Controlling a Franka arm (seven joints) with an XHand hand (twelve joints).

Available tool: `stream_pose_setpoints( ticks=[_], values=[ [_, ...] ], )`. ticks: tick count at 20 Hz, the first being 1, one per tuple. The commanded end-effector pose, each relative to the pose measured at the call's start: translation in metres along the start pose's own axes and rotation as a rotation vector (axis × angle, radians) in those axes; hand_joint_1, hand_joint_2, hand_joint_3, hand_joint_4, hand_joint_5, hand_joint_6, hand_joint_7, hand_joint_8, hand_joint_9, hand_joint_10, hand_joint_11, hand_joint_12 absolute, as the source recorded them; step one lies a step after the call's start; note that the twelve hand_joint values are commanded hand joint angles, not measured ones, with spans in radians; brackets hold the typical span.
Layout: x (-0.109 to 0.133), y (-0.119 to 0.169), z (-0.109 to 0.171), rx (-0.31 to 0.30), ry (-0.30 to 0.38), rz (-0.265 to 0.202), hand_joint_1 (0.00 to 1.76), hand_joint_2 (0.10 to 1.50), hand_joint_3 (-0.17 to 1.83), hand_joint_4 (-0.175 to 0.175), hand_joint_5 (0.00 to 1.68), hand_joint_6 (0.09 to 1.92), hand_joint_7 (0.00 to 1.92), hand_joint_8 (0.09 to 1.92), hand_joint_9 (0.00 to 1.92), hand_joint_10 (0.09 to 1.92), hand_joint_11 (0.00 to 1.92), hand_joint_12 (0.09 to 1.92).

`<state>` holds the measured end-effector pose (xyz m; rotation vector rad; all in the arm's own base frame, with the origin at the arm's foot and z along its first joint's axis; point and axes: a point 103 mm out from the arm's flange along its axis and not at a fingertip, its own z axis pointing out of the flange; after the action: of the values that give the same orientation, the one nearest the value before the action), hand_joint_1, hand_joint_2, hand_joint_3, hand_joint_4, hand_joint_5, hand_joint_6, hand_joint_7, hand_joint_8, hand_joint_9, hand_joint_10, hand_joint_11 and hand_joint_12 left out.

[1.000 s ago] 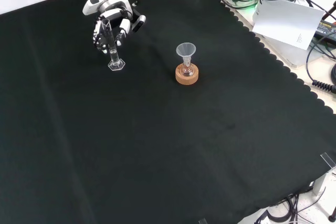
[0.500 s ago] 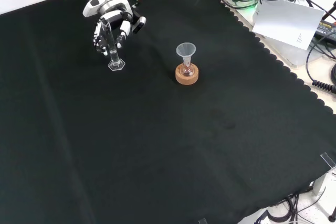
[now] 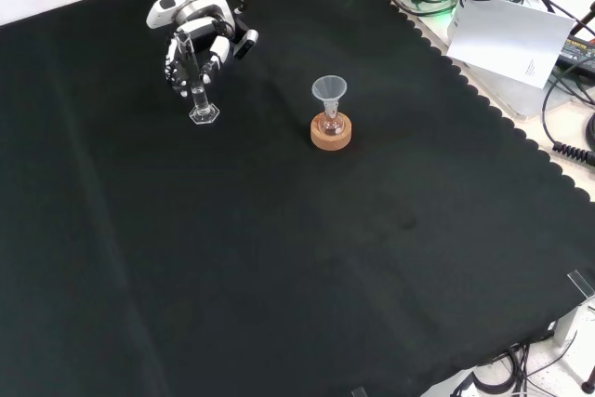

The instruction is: Pick up the graduated cylinder.

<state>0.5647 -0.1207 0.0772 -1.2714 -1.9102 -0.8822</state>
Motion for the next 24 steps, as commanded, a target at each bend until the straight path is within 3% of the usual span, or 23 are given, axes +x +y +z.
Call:
stream_pose_setpoints(
  ticks=[1,2,4,10,12,14,17,24],
  values=[
    [0.002,0.002,0.001,0.026,-0.034,0.013,1.16,1.24,-0.11,-0.104,0.86,1.00,0.97,0.55,1.16,0.22,1.01,0.90],
    [0.003,0.002,0.000,0.030,-0.046,0.013,1.18,1.22,-0.06,-0.139,0.86,1.10,0.94,0.78,1.17,0.22,1.03,0.88],
    [0.006,0.002,-0.003,0.041,-0.069,0.016,1.22,1.19,-0.01,-0.168,0.85,1.17,0.89,1.07,1.19,0.22,1.04,0.87],
    [0.016,0.005,-0.019,0.078,-0.143,0.014,1.24,1.16,0.00,-0.175,0.89,1.14,0.91,1.13,1.23,0.22,1.07,0.86],
    [0.020,0.003,-0.023,0.080,-0.166,0.019,1.23,1.14,-0.01,-0.062,0.95,1.12,0.95,1.02,1.25,0.22,1.08,0.85],
    [0.025,0.001,-0.027,0.080,-0.181,0.023,1.22,1.13,-0.01,-0.011,0.97,1.11,0.97,0.97,1.27,0.21,1.10,0.83],
    [0.035,-0.006,-0.034,0.091,-0.208,0.030,1.22,1.13,-0.01,0.008,0.98,1.10,0.99,0.94,1.28,0.20,1.11,0.81],
    [0.069,-0.034,-0.034,0.143,-0.288,0.051,1.22,1.12,-0.01,0.018,0.98,1.09,1.01,0.92,1.29,0.19,1.12,0.81]
  ],
)
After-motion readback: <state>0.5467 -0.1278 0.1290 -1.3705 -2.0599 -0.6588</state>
